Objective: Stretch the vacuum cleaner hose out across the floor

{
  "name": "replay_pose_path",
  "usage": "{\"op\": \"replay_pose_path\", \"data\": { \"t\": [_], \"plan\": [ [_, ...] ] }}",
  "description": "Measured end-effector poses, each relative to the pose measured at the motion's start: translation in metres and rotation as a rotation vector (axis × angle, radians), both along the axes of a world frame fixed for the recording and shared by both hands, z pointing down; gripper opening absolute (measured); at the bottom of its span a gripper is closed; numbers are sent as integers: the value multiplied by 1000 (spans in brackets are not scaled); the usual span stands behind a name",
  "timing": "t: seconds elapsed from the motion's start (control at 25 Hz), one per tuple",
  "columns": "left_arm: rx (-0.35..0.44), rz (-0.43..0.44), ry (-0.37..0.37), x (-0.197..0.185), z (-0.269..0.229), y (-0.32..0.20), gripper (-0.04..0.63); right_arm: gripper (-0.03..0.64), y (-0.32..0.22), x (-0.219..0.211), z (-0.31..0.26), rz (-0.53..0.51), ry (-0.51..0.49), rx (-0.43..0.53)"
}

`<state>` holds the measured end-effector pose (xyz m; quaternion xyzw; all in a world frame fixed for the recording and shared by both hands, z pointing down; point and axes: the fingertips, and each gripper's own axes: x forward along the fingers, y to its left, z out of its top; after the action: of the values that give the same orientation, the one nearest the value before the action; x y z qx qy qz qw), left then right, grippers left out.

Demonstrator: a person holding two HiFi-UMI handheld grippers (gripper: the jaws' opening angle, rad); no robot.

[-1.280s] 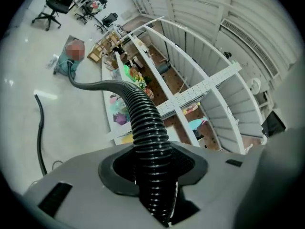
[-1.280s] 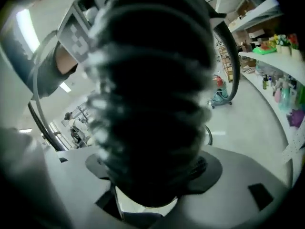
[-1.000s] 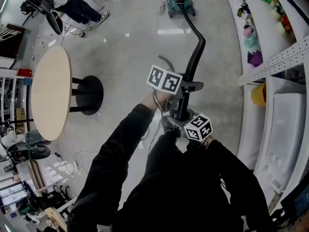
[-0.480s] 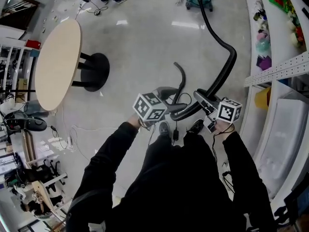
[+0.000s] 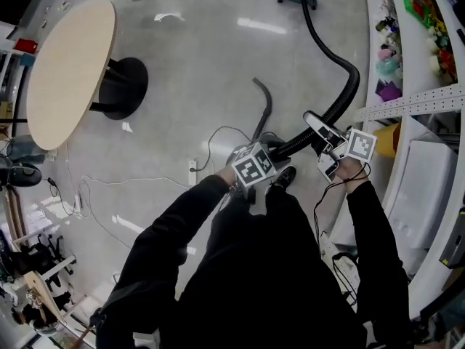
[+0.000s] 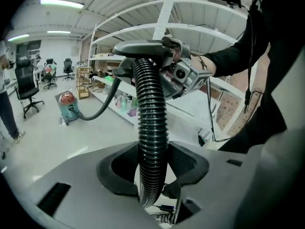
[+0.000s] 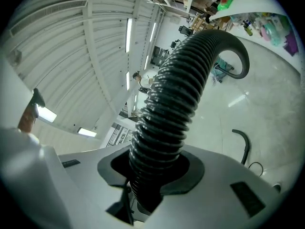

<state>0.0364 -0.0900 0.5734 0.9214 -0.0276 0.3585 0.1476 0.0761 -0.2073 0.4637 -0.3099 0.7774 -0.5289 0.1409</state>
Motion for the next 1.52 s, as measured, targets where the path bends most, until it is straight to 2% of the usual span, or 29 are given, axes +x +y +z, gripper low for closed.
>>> {"op": "replay_pose_path", "data": {
  "t": [0.12,0.2,0.24,0.36,0.48,0.52,0.6,0.68,0.76,0.88,1.0,1.04,1.08,1.12,1.16,1.24,1.32,1.36,1.4,1.52],
  "plan": [
    [-93,-4,43,-23,-15,7,190,148,1,-20,0,33,-7,-36],
    [-159,-17,79,-41,-27,9,190,298,4,-38,0,28,34,-33],
    [-187,-25,101,-50,-34,8,190,344,7,-46,0,27,60,-34],
    [-238,-28,147,-67,-54,3,192,387,35,-61,4,51,66,-74],
    [-292,-44,159,-66,-68,-5,190,387,93,-89,7,22,-20,-145],
    [-321,-60,157,-62,-71,-9,189,387,113,-99,10,-23,20,-125],
    [-381,-85,134,-50,-80,-13,189,387,148,-109,23,-99,202,-62],
    [-437,-94,95,-33,-91,-8,187,387,173,-114,39,-108,367,-11],
    [-490,-110,79,-11,-106,2,187,387,190,-120,46,-105,428,37],
    [-567,-149,112,31,-135,20,185,387,202,-129,35,-95,373,117],
    [-648,-185,158,63,-153,41,176,376,208,-118,16,-40,313,174],
    [-675,-200,173,71,-155,49,173,254,213,-110,13,-33,292,185],
    [-699,-214,192,78,-156,56,172,192,223,-100,11,-38,266,193],
    [-716,-225,217,84,-158,64,172,189,235,-91,11,-55,242,197],
    [-718,-234,252,90,-162,70,172,189,247,-80,13,-79,224,198],
    [-670,-255,348,95,-176,75,172,189,269,-55,27,-119,202,179],
    [-550,-269,415,84,-193,77,173,189,283,-27,42,-121,176,140],
    [-466,-260,403,75,-197,83,180,189,286,-13,45,-103,159,117],
    [-377,-236,357,64,-193,92,196,189,288,2,47,-77,138,92],
    [-170,-122,122,24,-149,146,256,189,287,37,39,-5,54,31]
  ]
}}
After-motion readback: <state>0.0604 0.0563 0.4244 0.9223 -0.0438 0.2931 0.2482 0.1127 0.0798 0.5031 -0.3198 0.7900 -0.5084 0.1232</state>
